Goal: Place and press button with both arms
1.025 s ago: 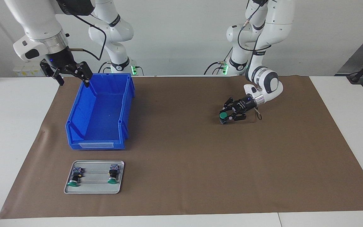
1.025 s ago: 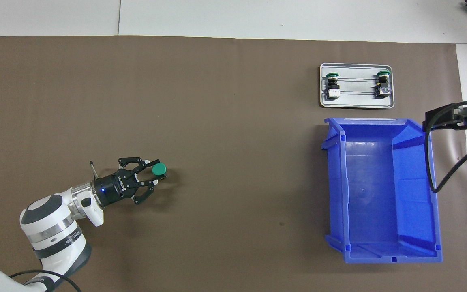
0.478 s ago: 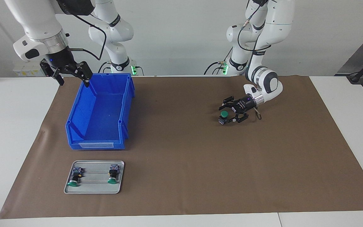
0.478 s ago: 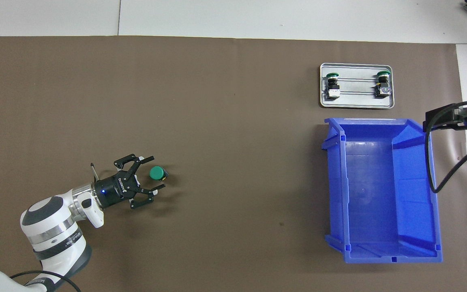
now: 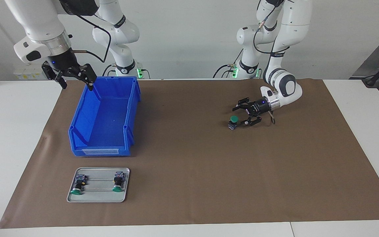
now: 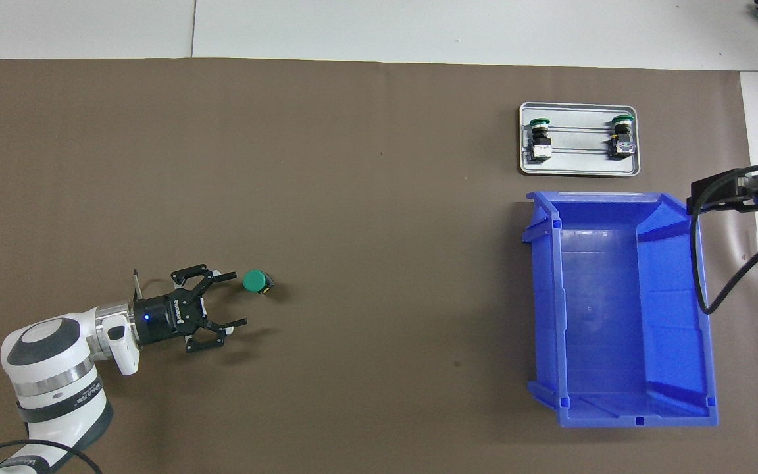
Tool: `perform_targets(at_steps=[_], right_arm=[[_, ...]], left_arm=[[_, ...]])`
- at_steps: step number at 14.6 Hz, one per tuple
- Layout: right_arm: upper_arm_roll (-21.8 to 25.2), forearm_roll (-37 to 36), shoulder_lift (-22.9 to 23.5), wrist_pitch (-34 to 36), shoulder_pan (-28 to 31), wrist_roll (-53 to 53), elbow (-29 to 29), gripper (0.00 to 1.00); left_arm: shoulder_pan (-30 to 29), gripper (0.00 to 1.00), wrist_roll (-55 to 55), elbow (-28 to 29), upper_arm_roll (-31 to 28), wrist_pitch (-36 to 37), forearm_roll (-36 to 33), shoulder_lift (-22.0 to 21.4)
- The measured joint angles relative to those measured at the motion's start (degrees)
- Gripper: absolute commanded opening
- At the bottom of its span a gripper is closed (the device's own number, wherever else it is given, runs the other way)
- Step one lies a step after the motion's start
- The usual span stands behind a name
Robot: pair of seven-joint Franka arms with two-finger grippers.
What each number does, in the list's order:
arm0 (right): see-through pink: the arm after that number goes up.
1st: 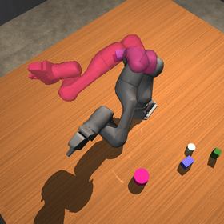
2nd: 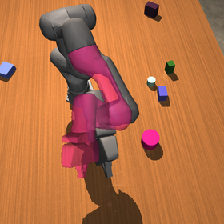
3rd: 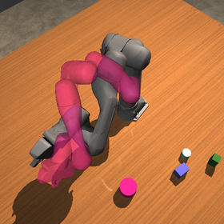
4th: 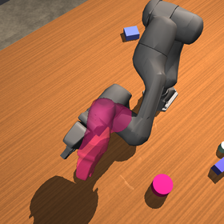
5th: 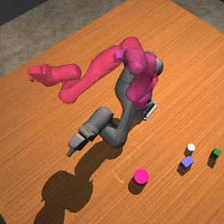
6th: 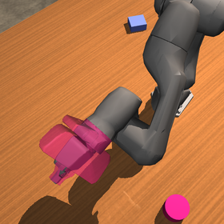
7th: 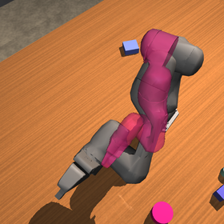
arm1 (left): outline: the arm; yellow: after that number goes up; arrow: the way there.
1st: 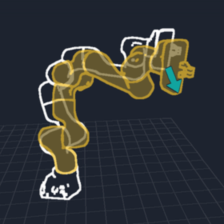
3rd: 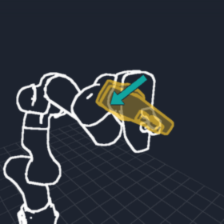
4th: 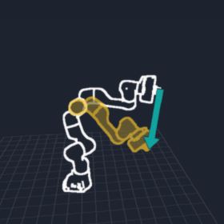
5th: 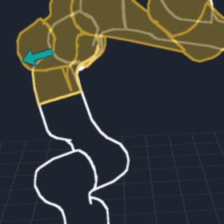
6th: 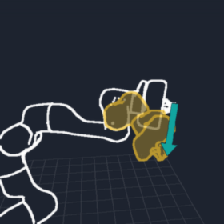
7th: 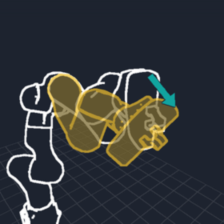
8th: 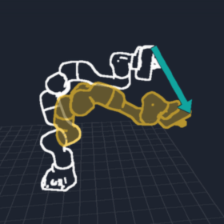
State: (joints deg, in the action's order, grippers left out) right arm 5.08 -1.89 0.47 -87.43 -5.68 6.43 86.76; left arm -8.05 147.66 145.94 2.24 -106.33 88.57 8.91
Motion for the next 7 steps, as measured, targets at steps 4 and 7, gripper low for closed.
perform_targets(at_steps=[4,7], right_arm=[[0.0,0.0,0.0,0.0,0.0,0.0,-0.01,1.0],[0.01,0.0,0.0,0.0,0.0,0.0,-0.01,1.0]], left_arm=[[-4.86,0.91,-9.79,-4.61,-0.15,1.54,-9.4,-0.22],[-6.61,0.91,-21.08,-7.12,-0.31,2.27,-12.89,-1.14]])
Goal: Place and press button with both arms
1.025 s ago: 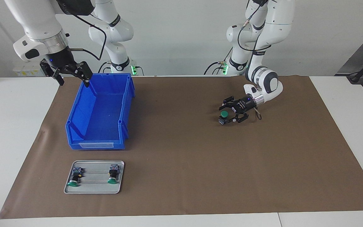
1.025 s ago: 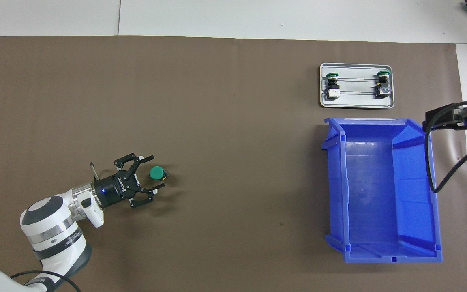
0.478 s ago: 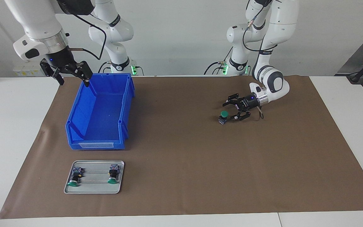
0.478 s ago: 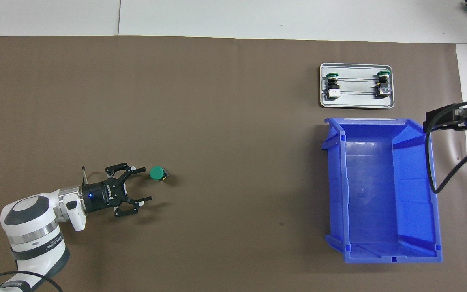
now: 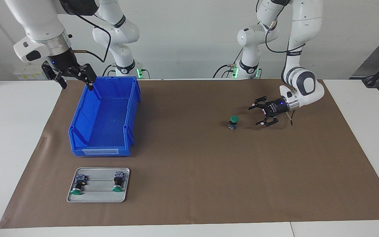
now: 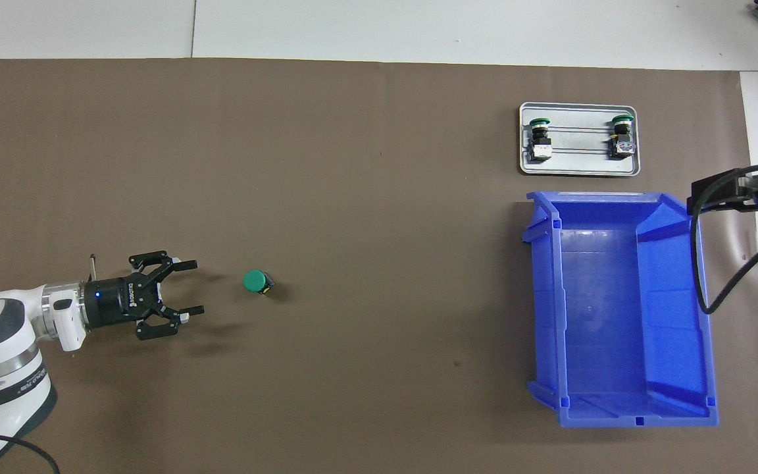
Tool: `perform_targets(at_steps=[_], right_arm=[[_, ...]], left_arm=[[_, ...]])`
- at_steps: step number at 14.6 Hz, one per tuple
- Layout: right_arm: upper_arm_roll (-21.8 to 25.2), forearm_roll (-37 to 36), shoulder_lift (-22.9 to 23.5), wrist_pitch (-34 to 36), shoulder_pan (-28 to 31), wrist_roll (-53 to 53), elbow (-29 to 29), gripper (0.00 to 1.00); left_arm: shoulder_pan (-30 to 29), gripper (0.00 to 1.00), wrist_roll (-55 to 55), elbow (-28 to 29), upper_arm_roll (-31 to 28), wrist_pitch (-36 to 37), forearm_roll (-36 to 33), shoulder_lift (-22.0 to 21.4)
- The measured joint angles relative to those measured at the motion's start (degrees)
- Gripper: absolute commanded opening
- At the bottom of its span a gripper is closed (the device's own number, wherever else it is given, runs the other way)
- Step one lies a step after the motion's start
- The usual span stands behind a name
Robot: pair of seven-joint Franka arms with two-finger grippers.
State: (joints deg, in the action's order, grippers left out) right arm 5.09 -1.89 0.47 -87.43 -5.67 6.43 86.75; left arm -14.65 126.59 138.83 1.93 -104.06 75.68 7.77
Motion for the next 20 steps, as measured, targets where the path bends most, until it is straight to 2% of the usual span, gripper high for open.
perform_targets(at_steps=[3,5,6,7,9,10,11,14,18,20], right_arm=[[0.0,0.0,0.0,0.0,0.0,0.0,-0.01,1.0],[0.0,0.0,-0.01,0.01,0.0,0.0,-0.02,1.0],[0.0,0.0,-0.01,0.02,0.0,0.0,-0.02,1.0],[0.0,0.0,-0.01,0.02,0.0,0.0,-0.02,1.0],[0.0,0.0,-0.01,0.03,0.0,0.0,-0.02,1.0],[0.0,0.0,-0.01,0.03,0.0,0.0,-0.03,1.0],[0.0,0.0,-0.01,0.03,0.0,0.0,-0.03,1.0],[0.0,0.0,-0.01,0.03,-0.01,0.0,-0.04,1.0],[-0.04,0.0,-0.08,0.93,-0.03,0.0,-0.19,1.0],[-0.05,0.0,-0.13,1.18,-0.05,-0.01,-0.42,1.0]], left_arm=[[0.09,0.91,-15.48,-1.25,0.18,-1.46,-2.76,-3.45],[0.89,0.89,-27.75,-2.39,0.61,-4.71,-10.32,-7.25],[1.62,0.77,-33.67,-3.34,0.77,-5.43,-13.55,-8.74],[2.61,0.7,-39.52,-4.5,0.89,-5.71,-16.34,-9.82],[5.26,0.29,-50.26,-6.71,1.08,-6.52,-20.58,-10.97],[6.57,0.13,-54.74,-7.84,1.19,-6.84,-23.0,-11.26],[7.69,0.0,-58.69,-9.15,1.28,-7.05,-25.87,-11.41],[11.14,0.0,-69.71,-12.84,1.39,-7.48,-34.58,-11.47],[15.63,0.0,-91.68,-15.69,1.86,-11.17,-40.54,-11.35],[18.82,0.0,-100.47,-16.59,2.21,-12.38,-49.77,-11.19]])
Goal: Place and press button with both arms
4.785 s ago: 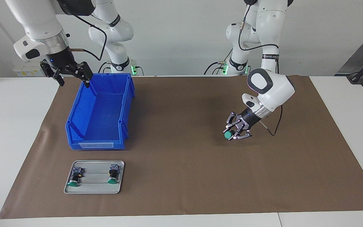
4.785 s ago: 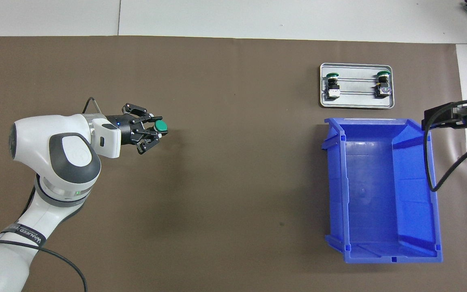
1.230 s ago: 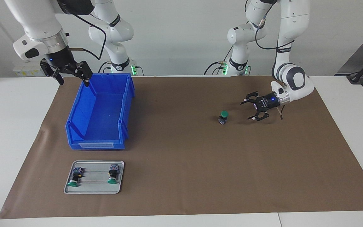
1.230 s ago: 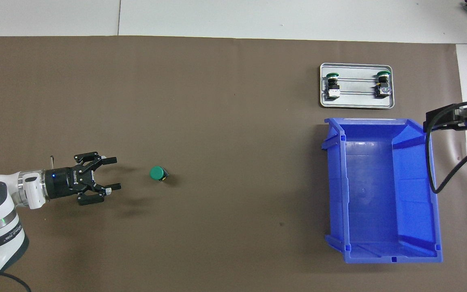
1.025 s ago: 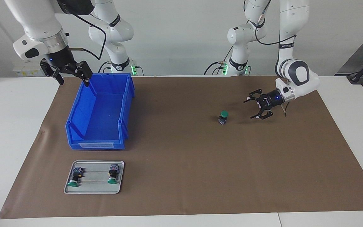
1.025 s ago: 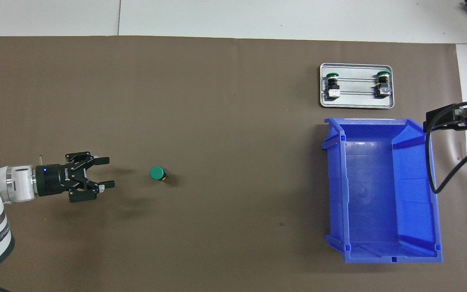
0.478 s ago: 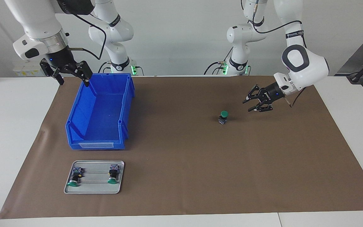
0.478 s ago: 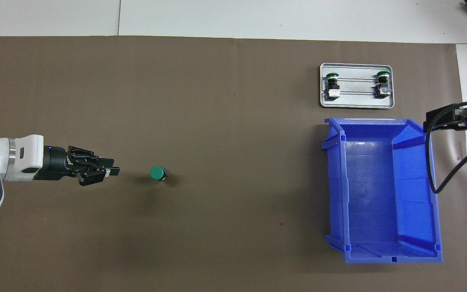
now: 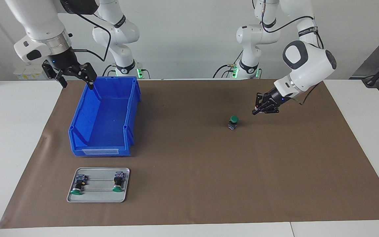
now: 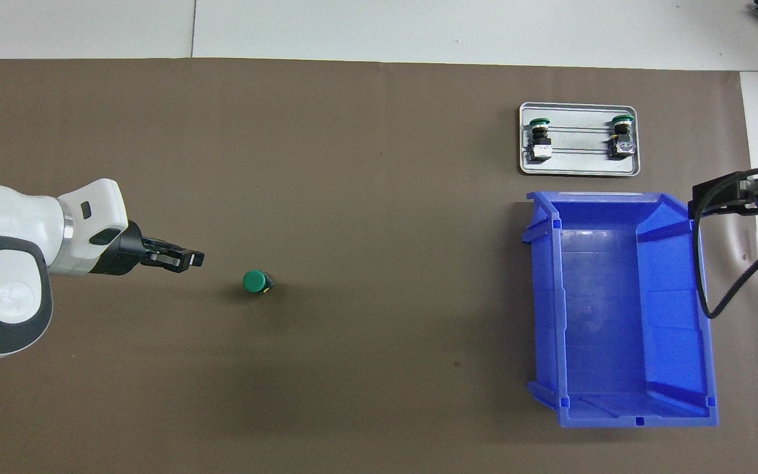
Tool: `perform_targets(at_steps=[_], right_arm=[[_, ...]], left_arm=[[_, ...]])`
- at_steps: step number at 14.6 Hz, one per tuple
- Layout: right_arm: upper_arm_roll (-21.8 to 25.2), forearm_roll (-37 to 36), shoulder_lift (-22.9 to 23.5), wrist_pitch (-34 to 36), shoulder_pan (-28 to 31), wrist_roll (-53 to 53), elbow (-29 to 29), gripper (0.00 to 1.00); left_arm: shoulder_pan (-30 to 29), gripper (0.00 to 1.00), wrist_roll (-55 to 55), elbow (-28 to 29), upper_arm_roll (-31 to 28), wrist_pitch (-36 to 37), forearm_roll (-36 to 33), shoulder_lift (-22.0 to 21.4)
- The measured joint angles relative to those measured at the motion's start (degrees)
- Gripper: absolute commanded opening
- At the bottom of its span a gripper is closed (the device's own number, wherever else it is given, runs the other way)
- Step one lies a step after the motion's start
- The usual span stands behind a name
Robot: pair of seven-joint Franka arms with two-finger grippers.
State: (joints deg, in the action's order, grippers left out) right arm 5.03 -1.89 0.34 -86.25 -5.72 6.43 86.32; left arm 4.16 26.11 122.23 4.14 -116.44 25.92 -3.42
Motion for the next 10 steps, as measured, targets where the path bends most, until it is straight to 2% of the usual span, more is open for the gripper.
perform_targets(at_steps=[2,3,5,10], right_arm=[[-0.01,0.0,-0.01,0.0,-0.02,0.0,-0.1,1.0],[-0.01,0.0,-0.01,0.0,-0.02,0.0,-0.11,1.0],[-0.01,0.0,-0.01,0.0,-0.02,0.0,-0.12,1.0],[-0.03,0.0,-0.01,0.0,-0.07,0.0,-0.13,1.0]], left_arm=[[5.0,0.0,-11.25,-1.04,0.28,-2.19,-12.4,0.56],[7.46,0.0,-15.67,-1.42,0.41,-3.34,-16.14,0.92],[10.55,0.0,-19.64,-1.87,0.62,-4.36,-18.98,1.58],[12.24,0.0,-21.11,-1.9,0.61,-4.96,-21.14,3.54]])
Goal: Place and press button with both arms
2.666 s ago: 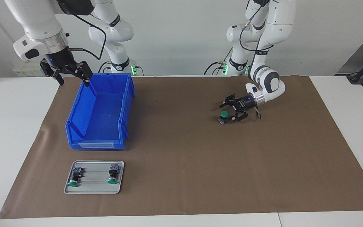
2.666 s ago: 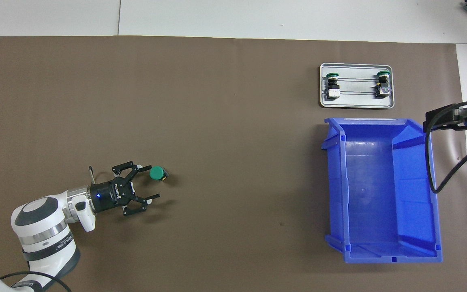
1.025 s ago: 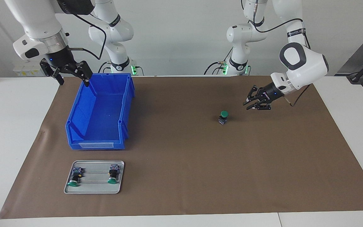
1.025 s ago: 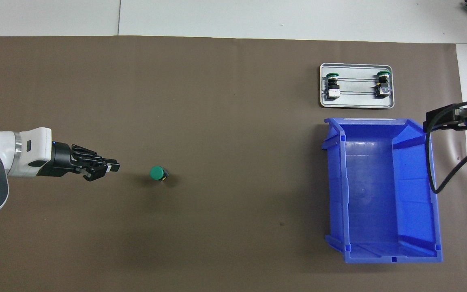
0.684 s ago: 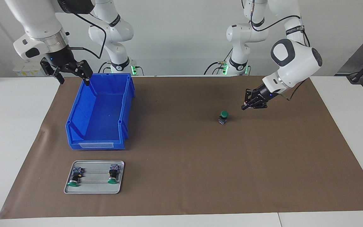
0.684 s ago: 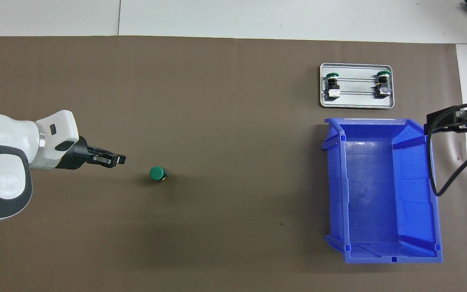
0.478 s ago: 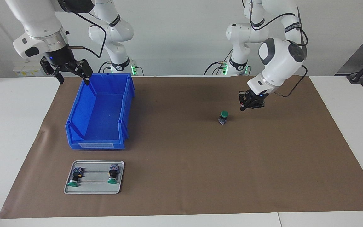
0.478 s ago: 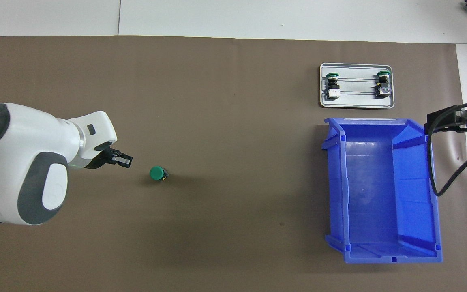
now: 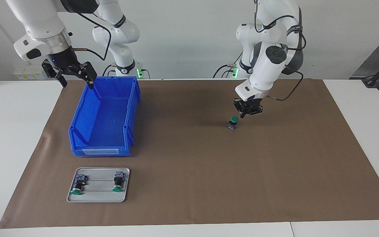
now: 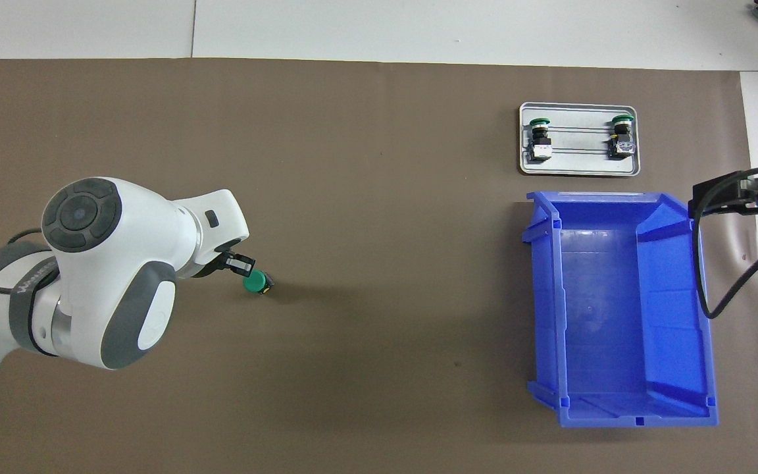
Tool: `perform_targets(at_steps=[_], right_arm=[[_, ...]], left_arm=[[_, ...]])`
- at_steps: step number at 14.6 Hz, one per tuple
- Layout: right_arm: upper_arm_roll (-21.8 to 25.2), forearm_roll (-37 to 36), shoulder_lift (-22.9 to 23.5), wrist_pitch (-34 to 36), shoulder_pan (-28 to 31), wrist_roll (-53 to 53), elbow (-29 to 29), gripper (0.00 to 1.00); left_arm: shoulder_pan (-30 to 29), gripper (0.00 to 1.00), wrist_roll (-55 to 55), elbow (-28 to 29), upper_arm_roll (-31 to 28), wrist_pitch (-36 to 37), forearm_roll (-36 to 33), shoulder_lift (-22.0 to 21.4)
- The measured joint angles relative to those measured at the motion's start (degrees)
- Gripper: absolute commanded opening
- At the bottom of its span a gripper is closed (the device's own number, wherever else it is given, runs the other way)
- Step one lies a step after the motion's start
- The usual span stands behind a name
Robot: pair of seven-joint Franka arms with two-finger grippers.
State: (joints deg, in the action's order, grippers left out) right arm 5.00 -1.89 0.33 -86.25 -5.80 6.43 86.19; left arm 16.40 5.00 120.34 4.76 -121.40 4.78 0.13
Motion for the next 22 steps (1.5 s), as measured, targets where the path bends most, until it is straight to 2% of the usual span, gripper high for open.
perform_targets(at_steps=[7,12,16,17,18,22], right_arm=[[0.02,0.0,0.0,-0.03,0.01,0.0,-0.16,1.0],[0.07,0.0,0.0,-0.03,0.11,0.0,-0.19,1.0],[0.11,0.47,0.0,-0.06,0.12,1.57,-0.2,1.0],[0.09,0.78,0.0,-0.06,0.11,4.04,-0.2,1.0],[0.04,0.92,0.0,-0.09,0.07,6.12,-0.21,1.0],[-0.11,0.93,-0.1,-0.13,-0.18,7.99,-0.3,1.0]], left_arm=[[3.62,0.0,-3.97,0.84,0.01,-2.68,-2.15,4.83],[3.77,0.0,-4.27,2.26,0.01,-5.02,-2.87,4.56],[3.76,0.0,-4.67,0.6,-0.47,-2.85,-2.9,4.35],[3.73,0.63,-4.67,-1.03,-0.78,-0.33,-2.92,4.29],[3.65,1.0,-4.67,-3.07,-1.07,2.32,-2.96,4.19],[1.32,1.0,-4.86,-7.23,-2.0,6.36,-3.27,2.7]])
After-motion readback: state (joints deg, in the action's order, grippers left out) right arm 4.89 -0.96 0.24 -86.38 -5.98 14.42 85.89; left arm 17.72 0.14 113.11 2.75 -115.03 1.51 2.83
